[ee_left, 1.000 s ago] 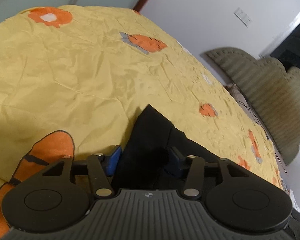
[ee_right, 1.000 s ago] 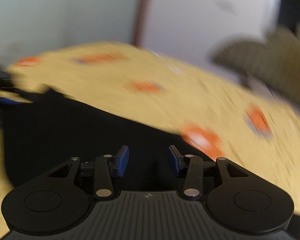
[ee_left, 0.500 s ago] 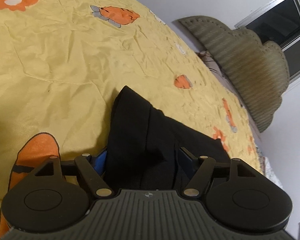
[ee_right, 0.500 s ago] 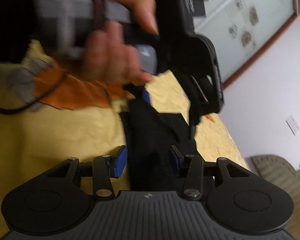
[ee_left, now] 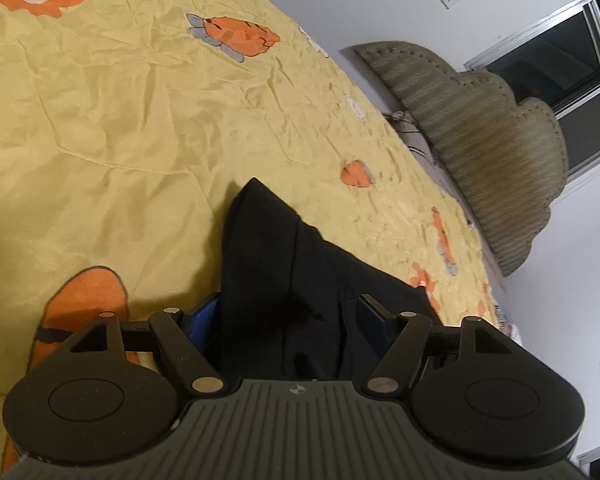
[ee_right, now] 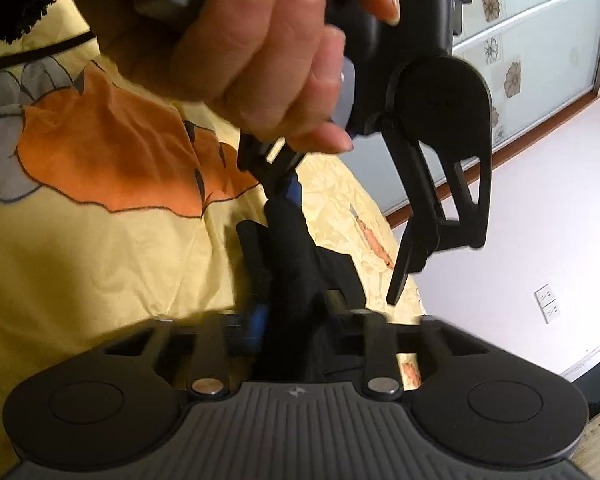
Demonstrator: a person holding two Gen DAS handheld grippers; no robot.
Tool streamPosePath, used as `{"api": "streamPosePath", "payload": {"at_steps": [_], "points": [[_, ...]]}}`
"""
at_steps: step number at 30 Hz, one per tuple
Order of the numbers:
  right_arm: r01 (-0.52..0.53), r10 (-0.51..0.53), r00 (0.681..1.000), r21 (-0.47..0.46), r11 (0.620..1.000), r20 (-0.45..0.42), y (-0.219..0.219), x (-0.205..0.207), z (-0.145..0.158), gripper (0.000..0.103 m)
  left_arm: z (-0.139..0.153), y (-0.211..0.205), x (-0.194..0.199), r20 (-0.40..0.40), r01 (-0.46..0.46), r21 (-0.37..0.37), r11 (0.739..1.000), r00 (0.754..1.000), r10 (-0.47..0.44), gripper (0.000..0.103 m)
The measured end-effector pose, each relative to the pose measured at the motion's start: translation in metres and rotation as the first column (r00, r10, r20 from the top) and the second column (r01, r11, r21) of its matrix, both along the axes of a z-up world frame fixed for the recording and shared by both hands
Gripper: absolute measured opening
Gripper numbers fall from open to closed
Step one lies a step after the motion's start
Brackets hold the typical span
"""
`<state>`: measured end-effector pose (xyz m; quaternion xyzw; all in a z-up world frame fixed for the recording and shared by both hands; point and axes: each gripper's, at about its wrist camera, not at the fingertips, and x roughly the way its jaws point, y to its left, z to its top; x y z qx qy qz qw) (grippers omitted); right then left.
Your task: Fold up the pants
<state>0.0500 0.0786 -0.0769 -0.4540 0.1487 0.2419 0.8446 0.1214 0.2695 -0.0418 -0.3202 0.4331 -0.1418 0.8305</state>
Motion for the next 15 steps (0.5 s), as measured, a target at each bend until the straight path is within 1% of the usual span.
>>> {"api": "streamPosePath", "payload": {"at_steps": [2,4,6,9,12,14,15], "points": [[0.005,-0.003,1.0,0.059,0.998,-0.021,-0.006,0.003,0.003,0.015,-0.001,0.001,0.001,-0.008,0.005,0.0,1.0,1.0,-0.005,0.078],[0.031,-0.022,0.998,0.155,0.987,-0.058,-0.017,0.005,0.016,0.014,-0.004,0.002,0.003,-0.016,0.009,-0.017,1.0,1.0,-0.009,0.08],[0.065,-0.044,0.995,0.252,0.966,-0.088,-0.03,0.012,0.031,0.013,-0.006,0.001,0.007,-0.024,0.015,-0.05,0.999,1.0,-0.016,0.08],[0.109,-0.063,0.989,0.365,0.924,-0.135,-0.052,0.023,0.049,0.013,-0.007,-0.004,0.012,-0.023,0.009,-0.105,0.994,1.0,-0.011,0.082],[0.136,-0.068,0.983,0.427,0.894,-0.171,-0.067,0.029,0.059,0.013,-0.007,-0.015,0.017,-0.01,0.004,-0.134,0.991,1.0,-0.005,0.082],[0.141,-0.063,0.98,0.436,0.889,-0.189,-0.069,0.03,0.057,0.013,-0.008,-0.024,0.021,-0.015,0.007,-0.146,0.989,1.0,-0.009,0.076],[0.139,-0.058,0.98,0.438,0.888,-0.192,-0.066,0.027,0.058,0.013,-0.007,-0.029,0.022,-0.014,0.009,-0.146,0.989,1.0,-0.011,0.062]]}}
